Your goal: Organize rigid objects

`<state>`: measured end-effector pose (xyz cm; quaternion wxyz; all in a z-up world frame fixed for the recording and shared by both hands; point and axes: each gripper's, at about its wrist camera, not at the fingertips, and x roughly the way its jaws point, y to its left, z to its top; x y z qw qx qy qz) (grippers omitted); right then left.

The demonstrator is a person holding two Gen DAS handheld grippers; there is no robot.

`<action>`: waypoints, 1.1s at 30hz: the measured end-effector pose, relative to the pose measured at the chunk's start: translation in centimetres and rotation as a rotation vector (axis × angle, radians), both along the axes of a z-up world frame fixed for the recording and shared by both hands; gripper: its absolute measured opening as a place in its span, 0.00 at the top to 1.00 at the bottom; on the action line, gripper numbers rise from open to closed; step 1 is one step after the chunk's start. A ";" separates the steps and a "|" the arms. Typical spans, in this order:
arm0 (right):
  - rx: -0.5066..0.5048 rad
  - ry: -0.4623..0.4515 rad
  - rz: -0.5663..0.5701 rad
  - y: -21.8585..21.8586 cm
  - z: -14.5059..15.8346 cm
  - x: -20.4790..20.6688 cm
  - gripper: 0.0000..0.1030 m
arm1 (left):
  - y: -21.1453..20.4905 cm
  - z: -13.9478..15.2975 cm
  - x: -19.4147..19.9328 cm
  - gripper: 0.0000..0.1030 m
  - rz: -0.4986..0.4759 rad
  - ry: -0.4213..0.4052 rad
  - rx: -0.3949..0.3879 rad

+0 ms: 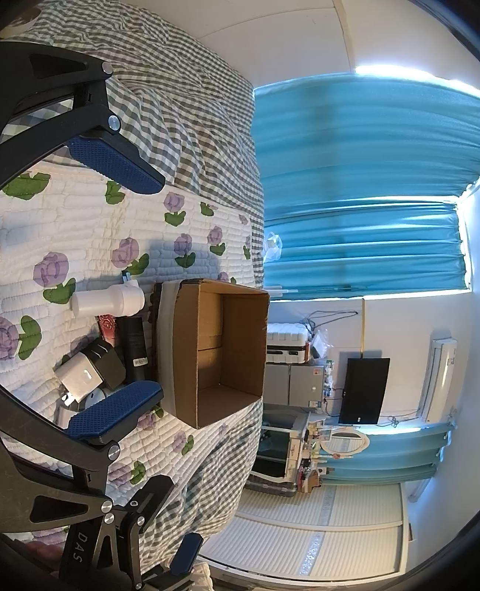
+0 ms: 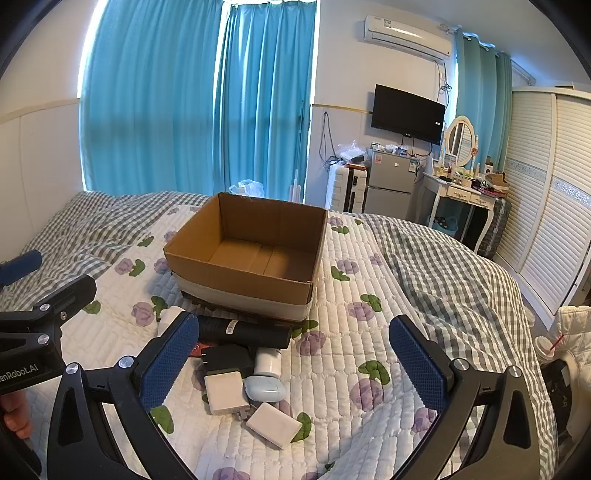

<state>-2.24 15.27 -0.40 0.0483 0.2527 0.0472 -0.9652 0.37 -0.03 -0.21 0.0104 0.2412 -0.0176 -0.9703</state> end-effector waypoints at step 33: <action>0.021 0.018 0.015 -0.4 1.3 0.8 0.00 | 0.2 1.5 0.8 0.00 -0.013 0.016 0.008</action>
